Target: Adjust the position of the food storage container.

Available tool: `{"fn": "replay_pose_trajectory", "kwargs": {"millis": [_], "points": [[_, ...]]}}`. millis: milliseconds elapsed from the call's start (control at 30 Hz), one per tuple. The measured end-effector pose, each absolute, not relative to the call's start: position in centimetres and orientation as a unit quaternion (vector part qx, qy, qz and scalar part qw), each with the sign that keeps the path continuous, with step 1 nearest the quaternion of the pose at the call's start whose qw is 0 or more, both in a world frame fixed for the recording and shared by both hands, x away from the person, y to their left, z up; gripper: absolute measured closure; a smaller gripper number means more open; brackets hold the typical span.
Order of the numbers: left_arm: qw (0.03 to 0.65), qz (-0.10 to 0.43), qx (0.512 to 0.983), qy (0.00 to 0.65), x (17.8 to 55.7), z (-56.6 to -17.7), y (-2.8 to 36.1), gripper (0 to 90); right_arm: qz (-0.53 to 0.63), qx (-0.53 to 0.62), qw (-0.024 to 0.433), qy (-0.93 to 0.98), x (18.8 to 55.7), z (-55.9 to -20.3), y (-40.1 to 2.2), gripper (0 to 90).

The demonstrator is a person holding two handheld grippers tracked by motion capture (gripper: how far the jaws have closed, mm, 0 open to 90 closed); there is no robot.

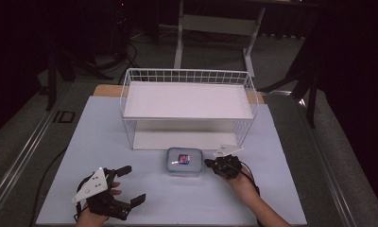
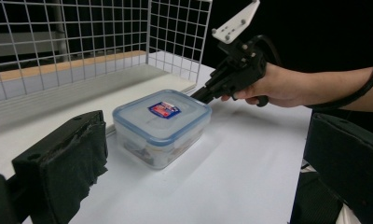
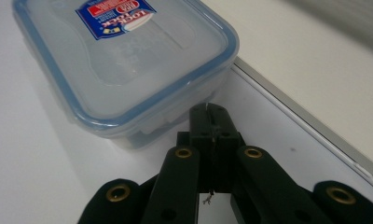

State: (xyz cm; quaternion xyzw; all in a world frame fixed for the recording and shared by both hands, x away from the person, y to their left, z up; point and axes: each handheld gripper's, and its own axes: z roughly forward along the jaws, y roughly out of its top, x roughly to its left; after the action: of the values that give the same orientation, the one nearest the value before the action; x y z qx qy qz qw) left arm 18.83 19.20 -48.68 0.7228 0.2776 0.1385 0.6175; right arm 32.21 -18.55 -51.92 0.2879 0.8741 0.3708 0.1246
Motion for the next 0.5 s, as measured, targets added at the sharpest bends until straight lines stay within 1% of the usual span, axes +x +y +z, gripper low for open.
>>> {"fn": "replay_pose_trajectory", "kwargs": {"millis": [267, 500], "points": [[0.615, 0.137, 0.725, 0.277, 18.9, -48.7, 19.1, 0.4, 0.374, 0.292, 0.114, 0.873, 32.7, -52.5, -17.1, 90.0], [0.608, 0.138, 0.731, 0.278, 18.9, -48.9, 19.0, 0.4, 0.374, 0.290, 0.120, 0.872, 32.9, -52.5, -16.7, 89.9]]}}
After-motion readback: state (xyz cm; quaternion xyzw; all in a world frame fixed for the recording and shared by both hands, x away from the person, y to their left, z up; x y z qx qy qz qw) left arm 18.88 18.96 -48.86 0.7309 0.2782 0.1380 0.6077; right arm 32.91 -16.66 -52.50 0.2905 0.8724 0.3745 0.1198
